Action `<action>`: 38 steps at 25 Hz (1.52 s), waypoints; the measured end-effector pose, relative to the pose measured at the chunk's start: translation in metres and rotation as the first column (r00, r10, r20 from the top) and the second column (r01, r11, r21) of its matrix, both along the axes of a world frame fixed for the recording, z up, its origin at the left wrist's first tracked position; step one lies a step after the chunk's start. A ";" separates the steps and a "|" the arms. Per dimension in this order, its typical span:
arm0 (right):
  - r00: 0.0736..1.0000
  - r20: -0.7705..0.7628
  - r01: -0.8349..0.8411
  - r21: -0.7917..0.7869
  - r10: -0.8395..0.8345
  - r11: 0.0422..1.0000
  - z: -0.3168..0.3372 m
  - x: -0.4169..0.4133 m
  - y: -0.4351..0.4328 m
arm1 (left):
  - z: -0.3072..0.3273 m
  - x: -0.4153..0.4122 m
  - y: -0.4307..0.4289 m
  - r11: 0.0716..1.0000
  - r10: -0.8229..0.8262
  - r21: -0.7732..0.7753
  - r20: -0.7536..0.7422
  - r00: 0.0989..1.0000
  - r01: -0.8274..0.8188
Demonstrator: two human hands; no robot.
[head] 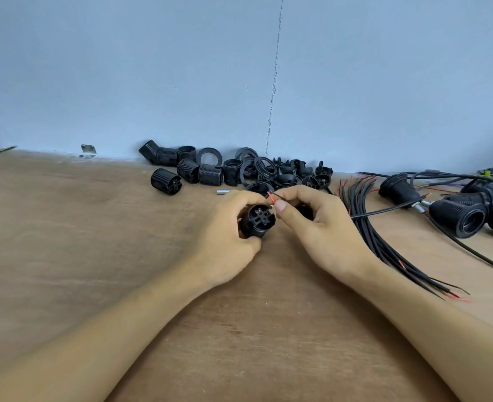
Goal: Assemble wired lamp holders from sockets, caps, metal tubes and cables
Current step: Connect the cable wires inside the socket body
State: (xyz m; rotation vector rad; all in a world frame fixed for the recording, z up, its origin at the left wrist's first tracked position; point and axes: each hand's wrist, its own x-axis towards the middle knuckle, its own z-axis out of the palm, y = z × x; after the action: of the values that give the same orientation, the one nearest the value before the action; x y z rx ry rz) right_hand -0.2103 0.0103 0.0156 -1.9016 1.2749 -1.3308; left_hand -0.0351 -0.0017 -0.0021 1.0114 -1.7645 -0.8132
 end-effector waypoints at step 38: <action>0.996 0.071 -0.057 0.073 0.052 0.996 0.004 -0.005 0.002 | -0.002 0.008 0.004 0.918 0.241 -0.349 0.109 0.964 -0.190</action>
State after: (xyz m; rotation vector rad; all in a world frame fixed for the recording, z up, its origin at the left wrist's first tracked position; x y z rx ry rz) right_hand -0.2151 0.0126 0.0193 -1.8108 1.2135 -1.2920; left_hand -0.0270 0.0023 -0.0042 1.0321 -1.8006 -0.2884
